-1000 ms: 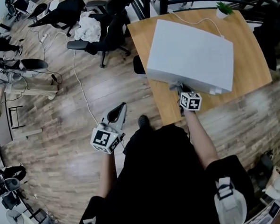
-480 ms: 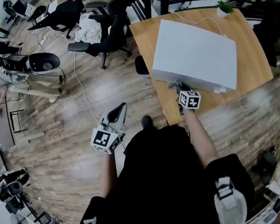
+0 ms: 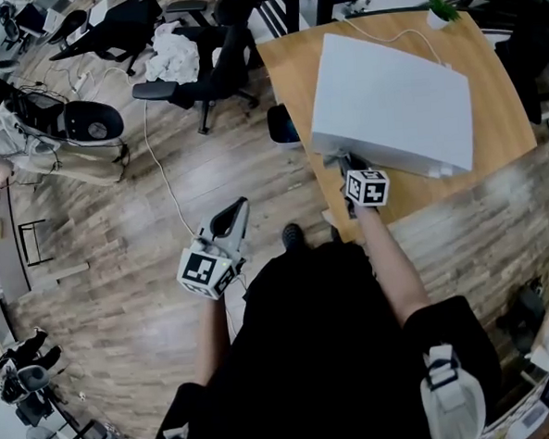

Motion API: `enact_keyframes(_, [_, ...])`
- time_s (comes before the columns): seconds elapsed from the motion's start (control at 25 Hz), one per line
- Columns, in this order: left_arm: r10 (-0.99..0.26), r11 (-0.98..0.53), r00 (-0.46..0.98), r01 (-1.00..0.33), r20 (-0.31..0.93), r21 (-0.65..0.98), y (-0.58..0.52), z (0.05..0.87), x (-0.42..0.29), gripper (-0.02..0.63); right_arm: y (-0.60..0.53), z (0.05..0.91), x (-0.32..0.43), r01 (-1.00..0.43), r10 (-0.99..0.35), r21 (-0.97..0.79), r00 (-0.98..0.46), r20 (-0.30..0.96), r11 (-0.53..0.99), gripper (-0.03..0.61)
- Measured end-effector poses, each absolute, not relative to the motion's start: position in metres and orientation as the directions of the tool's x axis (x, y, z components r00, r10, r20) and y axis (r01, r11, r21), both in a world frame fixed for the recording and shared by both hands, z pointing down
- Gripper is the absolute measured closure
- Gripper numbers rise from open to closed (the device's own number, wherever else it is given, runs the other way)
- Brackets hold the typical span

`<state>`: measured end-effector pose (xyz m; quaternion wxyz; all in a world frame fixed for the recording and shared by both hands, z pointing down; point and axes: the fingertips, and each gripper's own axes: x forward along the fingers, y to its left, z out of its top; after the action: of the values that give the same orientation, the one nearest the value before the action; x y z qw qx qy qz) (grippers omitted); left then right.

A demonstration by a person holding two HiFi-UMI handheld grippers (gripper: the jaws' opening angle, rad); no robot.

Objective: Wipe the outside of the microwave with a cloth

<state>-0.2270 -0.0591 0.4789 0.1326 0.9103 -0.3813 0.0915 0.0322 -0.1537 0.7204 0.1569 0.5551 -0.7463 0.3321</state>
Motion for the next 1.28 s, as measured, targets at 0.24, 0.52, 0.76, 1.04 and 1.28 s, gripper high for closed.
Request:
enact_keyframes(0.24, [-0.665, -0.668, 0.689, -0.721, 0.288, 0.183, -0.059, 0.487, -0.253, 0.612, -0.163, 0.711, 0.007, -0.937, -0.737, -0.305, -0.325, 0.592, 0.169, 0.561])
enact_keyframes(0.52, [-0.661, -0.667, 0.687, -0.722, 0.302, 0.182, -0.065, 0.493, -0.278, 0.612, -0.176, 0.707, -0.021, -0.931, -0.744, -0.320, -0.336, 0.577, 0.173, 0.561])
enact_keyframes(0.76, [-0.659, -0.673, 0.691, -0.718, 0.297, 0.179, -0.068, 0.495, -0.285, 0.612, -0.177, 0.712, -0.025, -0.931, -0.748, -0.327, -0.333, 0.575, 0.163, 0.561])
enact_keyframes(1.04, [-0.657, -0.668, 0.688, -0.721, 0.308, 0.185, -0.070, 0.502, -0.290, 0.612, -0.178, 0.722, -0.027, -0.932, -0.742, -0.330, -0.325, 0.587, 0.148, 0.561])
enact_keyframes(1.28, [-0.680, -0.649, 0.673, -0.737, 0.292, 0.188, -0.074, 0.499, -0.297, 0.612, -0.179, 0.743, -0.028, -0.933, -0.721, -0.337, -0.320, 0.615, 0.127, 0.561])
